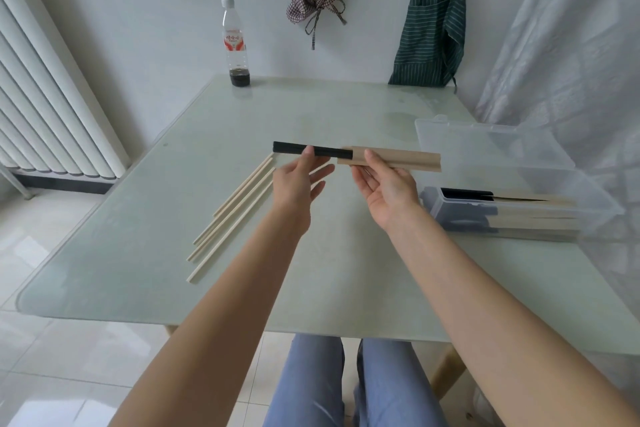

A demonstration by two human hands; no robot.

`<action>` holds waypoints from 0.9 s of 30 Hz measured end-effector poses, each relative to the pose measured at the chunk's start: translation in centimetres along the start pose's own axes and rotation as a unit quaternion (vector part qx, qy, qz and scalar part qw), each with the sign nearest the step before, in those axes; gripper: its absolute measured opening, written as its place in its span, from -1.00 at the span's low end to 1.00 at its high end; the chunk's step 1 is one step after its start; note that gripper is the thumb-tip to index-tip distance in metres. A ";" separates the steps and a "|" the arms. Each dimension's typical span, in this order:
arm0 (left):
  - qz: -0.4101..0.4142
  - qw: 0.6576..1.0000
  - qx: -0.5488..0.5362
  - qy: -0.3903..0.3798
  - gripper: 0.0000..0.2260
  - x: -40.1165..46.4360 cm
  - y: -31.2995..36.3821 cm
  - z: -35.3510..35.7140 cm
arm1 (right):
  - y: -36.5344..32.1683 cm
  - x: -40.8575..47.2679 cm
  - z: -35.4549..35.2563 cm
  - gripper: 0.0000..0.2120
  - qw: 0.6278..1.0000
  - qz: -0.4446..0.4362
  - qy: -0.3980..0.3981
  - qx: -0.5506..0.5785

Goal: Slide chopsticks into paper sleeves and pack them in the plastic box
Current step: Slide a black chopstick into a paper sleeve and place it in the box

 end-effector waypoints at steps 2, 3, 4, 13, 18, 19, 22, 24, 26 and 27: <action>-0.002 1.000 0.000 -0.015 -0.80 -0.1 0.1 -0.1 | -0.4 -0.1 -0.2 -0.98 1.000 -0.001 -0.001 0.002; -0.006 1.000 -0.012 -0.014 -0.81 -0.1 0.2 -0.3 | -0.6 -0.2 -0.3 -0.98 1.000 -0.002 0.001 0.005; -0.011 0.999 -0.032 -0.007 -0.81 -0.1 0.3 -0.6 | -0.8 -0.2 -0.3 -0.98 1.000 -0.003 0.005 0.007; 0.027 0.993 -0.116 0.011 -0.82 -0.4 1.2 -1.5 | -1.4 -0.8 0.0 -0.94 1.000 -0.002 -0.001 0.004; 0.037 0.989 -0.145 0.005 -0.80 -0.8 1.7 -0.8 | -2.7 -1.9 0.2 -0.81 0.973 -0.018 -0.038 -0.226; 0.041 0.987 -0.155 0.012 -0.80 -0.8 2.0 -0.6 | -3.7 -2.2 0.2 -0.75 0.950 -0.063 -0.032 -0.304; 0.042 0.984 -0.169 0.027 -0.80 -1.0 2.3 0.5 | -7.3 -3.0 0.2 -0.71 0.842 -0.246 -0.029 -0.480; 0.034 0.986 -0.160 0.021 -0.80 -1.1 2.2 1.9 | -9.0 -3.5 0.2 -0.85 0.756 -0.338 -0.050 -0.559; 0.020 0.988 -0.156 0.007 -0.80 -1.2 1.8 3.9 | -10.0 -3.6 -0.1 -0.91 0.660 -0.375 -0.079 -0.646; 0.014 0.988 -0.154 -0.004 -0.80 -1.3 1.7 5.1 | -10.4 -3.4 -0.5 -0.80 0.615 -0.374 -0.087 -0.689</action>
Point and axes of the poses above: each hand's wrist, its own x-axis towards the middle knuckle, its own z-axis out of the palm, y = z × x, the point moved 5 cm from there along x, towards the middle knuckle, and after that the axes turned 12 degrees about x, right-handed, at the moved point
